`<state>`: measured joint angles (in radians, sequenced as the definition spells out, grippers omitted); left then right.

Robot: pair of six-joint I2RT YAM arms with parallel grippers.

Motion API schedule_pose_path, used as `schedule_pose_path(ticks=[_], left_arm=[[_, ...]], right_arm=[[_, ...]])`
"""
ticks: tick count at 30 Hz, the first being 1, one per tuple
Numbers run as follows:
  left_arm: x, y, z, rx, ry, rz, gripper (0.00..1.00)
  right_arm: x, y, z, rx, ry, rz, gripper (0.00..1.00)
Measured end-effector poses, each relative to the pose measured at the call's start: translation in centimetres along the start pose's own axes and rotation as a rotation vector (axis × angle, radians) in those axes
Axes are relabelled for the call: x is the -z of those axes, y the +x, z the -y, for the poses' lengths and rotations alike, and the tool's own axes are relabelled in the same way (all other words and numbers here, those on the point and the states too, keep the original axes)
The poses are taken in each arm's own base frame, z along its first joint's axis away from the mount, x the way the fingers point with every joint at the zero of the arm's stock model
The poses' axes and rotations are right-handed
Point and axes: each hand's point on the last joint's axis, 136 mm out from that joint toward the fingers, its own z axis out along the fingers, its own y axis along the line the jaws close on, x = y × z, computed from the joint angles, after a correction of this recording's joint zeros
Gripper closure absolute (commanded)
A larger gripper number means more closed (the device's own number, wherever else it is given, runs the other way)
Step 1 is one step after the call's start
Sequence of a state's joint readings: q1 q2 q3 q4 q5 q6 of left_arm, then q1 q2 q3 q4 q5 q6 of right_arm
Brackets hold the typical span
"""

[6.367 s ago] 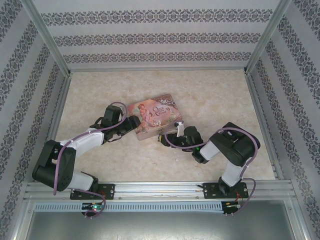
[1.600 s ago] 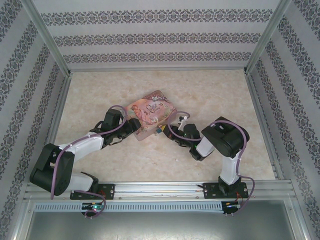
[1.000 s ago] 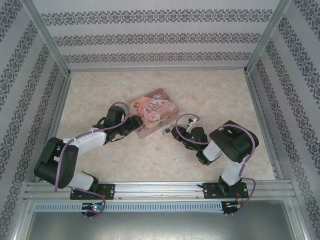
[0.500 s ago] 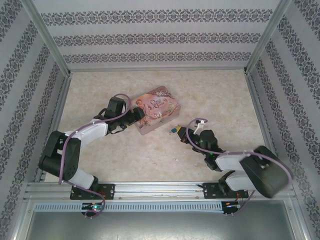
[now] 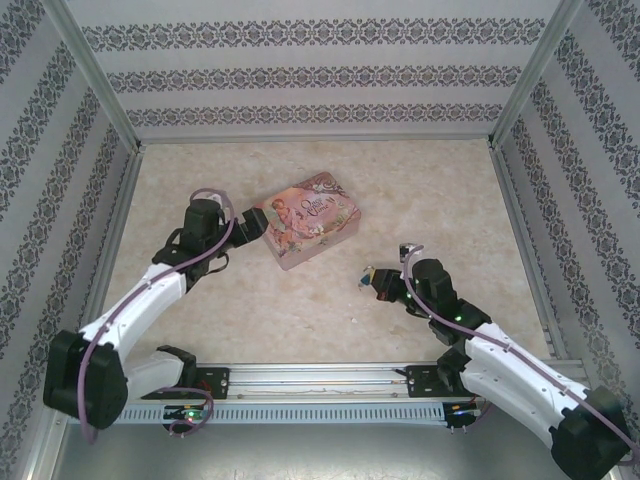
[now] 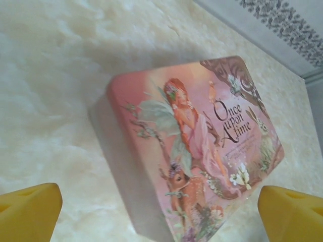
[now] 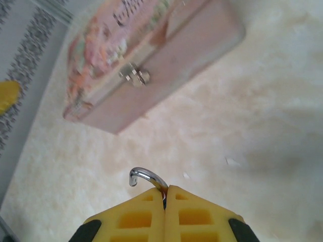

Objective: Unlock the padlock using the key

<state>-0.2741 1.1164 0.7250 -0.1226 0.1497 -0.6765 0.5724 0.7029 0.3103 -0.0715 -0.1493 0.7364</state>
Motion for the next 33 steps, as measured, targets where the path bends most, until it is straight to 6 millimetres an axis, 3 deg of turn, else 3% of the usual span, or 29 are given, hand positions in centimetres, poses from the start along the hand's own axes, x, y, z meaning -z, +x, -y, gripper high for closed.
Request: schedule_pose_path(ticks=[8, 11, 18, 33], left_arm=[[4.6, -2.7, -1.1, -0.069, -0.063, 0.179, 0.01], [5.5, -2.7, -1.7, -0.076, -0.083, 0.21, 0.0], [6.2, -1.6, -3.6, -0.076, -0.14, 0.207, 0.0], [6.5, -1.0, -4.3, -0.063, -0.165, 0.196, 0.0]], right_arm=[[1.9, 2.7, -0.5, 0.044, 0.077, -0.199, 1.0], [2.1, 4.4, -0.1, 0.054, 0.106, -0.282, 1.0], [2.0, 7.4, 1.3, 0.059, 0.175, -0.417, 1.0], [-0.5, 9.5, 3.1, 0.053, 0.21, -0.489, 1.0]])
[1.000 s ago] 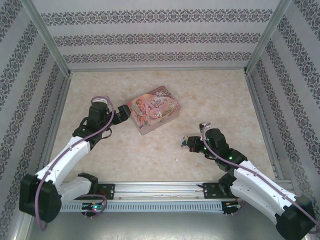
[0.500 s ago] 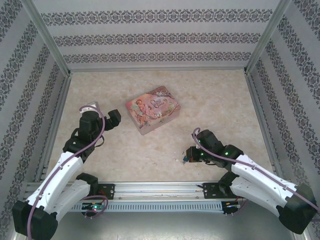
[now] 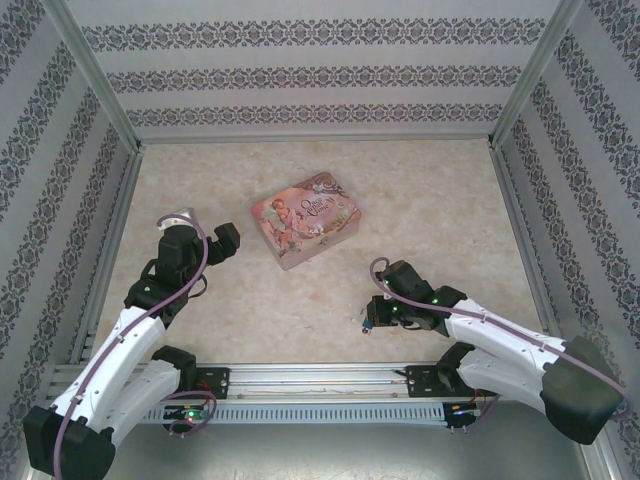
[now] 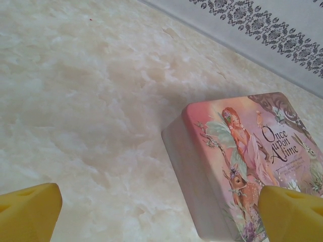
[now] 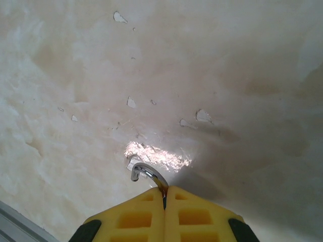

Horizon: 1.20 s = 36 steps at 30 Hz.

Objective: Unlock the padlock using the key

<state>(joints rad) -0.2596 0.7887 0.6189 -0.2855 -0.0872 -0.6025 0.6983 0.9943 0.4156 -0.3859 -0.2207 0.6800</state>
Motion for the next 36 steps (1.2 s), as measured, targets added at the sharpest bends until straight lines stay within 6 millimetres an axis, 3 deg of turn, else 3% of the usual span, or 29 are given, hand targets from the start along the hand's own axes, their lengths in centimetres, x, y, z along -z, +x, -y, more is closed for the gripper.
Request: schedule_pose_path(ticks=[9, 15, 24, 29, 34, 36], left_arm=[[0.2, -0.3, -0.1, -0.011, -0.015, 0.004, 0.01], [0.9, -1.8, 0.1, -0.045, -0.028, 0.048, 0.0], [1.8, -3.6, -0.6, -0.11, -0.085, 0.111, 0.01], [2.6, -4.5, -1.1, -0.147, -0.116, 0.16, 0.01], [3.5, -4.9, -1.9, -0.17, -0.14, 0.218, 0.01], [3.4, -4.6, -2.4, -0.179, -0.157, 0.225, 0.01]], right_arm=[[0.2, -0.8, -0.1, -0.003, -0.021, 0.037, 0.83], [2.4, -2.8, 0.3, -0.007, -0.036, 0.148, 0.68], [6.4, -7.2, 0.2, 0.022, -0.021, 0.298, 0.54], [8.3, -9.7, 1.0, 0.063, 0.025, 0.382, 0.34], [10.7, -12.3, 3.5, 0.086, 0.115, 0.508, 0.06], [12.0, -13.5, 4.6, 0.083, 0.154, 0.572, 0.02]])
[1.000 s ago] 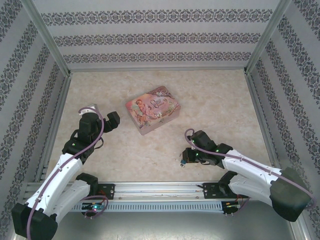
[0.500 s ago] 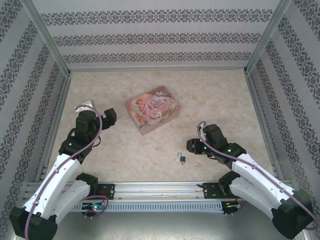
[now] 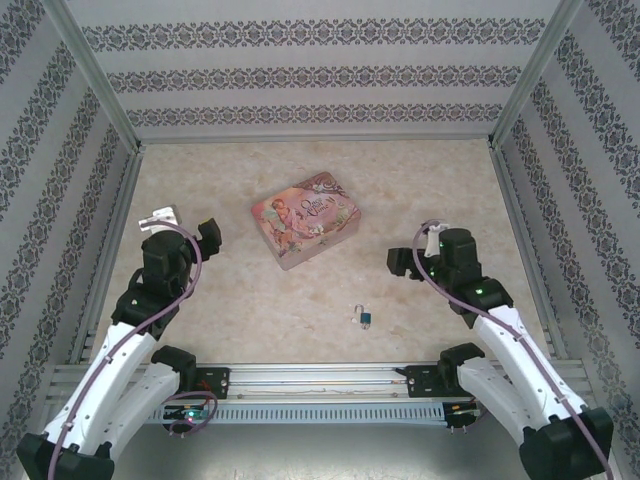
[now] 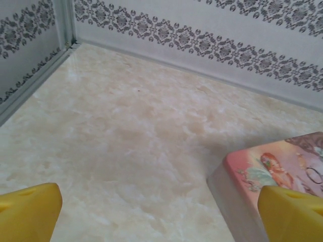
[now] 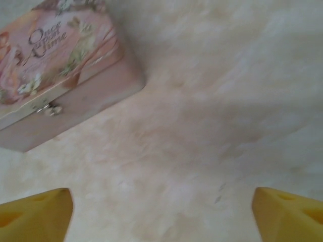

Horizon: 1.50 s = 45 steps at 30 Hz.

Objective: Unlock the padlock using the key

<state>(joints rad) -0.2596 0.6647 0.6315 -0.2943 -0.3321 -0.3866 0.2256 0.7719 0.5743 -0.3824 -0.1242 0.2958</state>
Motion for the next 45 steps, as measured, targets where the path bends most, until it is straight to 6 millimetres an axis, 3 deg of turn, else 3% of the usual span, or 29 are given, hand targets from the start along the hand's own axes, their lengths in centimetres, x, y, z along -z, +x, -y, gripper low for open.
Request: schedule_pose_path(ticks=[7, 15, 24, 29, 37, 45], left_arm=[[-1.5, 1.7, -1.6, -0.058, -0.067, 0.013, 0.01], [-4.3, 4.3, -3.5, -0.163, -0.159, 0.05, 0.01], [-8.5, 5.8, -4.2, -0.222, -0.194, 0.039, 0.01], [-10.6, 7.2, -4.8, -0.237, -0.187, 0.048, 0.01], [-12.4, 8.4, -4.0, -0.252, -0.109, 0.09, 0.01], [-13.1, 10.3, -3.1, -0.276, -0.016, 0.116, 0.01]], right_arm=[[0.3, -3.7, 4.7, 0.032, 0.146, 0.15, 0.02], [-2.6, -2.8, 8.4, 0.061, 0.23, 0.175, 0.02], [-5.9, -2.2, 11.0, 0.063, 0.254, 0.248, 0.02], [-7.1, -3.0, 11.3, 0.074, 0.237, 0.304, 0.02], [-8.5, -4.7, 11.4, 0.102, 0.191, 0.396, 0.02], [-10.1, -2.7, 11.5, 0.111, 0.152, 0.401, 0.02]])
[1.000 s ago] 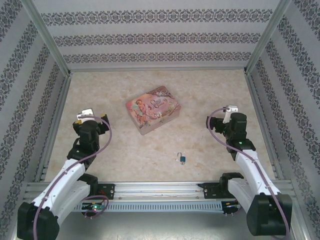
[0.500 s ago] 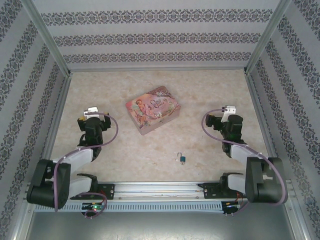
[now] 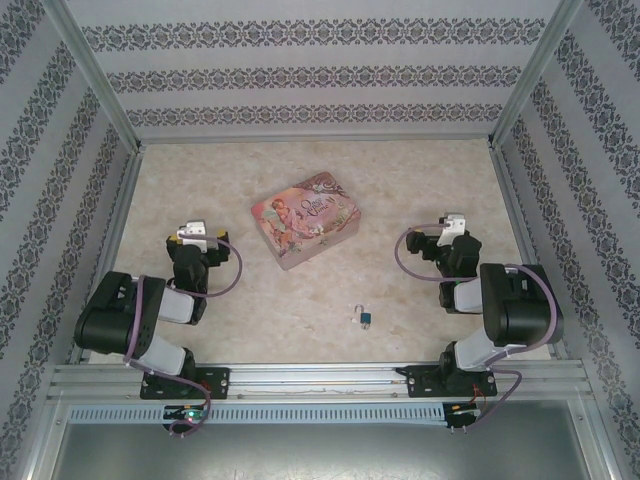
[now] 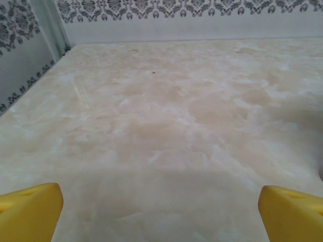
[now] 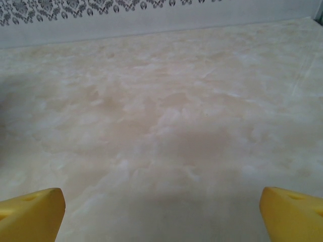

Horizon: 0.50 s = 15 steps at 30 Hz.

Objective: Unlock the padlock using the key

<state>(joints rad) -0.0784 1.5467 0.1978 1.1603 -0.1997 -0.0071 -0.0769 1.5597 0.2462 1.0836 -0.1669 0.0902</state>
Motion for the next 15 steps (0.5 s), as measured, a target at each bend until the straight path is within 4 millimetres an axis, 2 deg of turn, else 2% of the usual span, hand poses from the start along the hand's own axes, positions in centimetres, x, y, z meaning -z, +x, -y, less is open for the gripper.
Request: schedule_pose_path(ticks=[5, 9, 12, 15], left_arm=[[-0.4, 0.9, 1.2, -0.024, 0.065, -0.004, 0.01], [-1.0, -0.1, 1.8, -0.027, 0.092, 0.017, 0.01], [-2.6, -1.3, 2.1, -0.026, 0.097, 0.0, 0.01], [-3.8, -2.9, 1.0, -0.001, 0.084, 0.014, 0.01]], right_arm=[[-0.4, -1.3, -0.5, 0.007, -0.029, 0.028, 0.02], [-1.4, -2.5, -0.8, 0.027, -0.029, 0.035, 0.02], [-1.9, -2.9, -1.1, 0.039, -0.02, 0.029, 0.02], [-2.0, -2.6, -1.2, 0.047, -0.009, 0.016, 0.02]])
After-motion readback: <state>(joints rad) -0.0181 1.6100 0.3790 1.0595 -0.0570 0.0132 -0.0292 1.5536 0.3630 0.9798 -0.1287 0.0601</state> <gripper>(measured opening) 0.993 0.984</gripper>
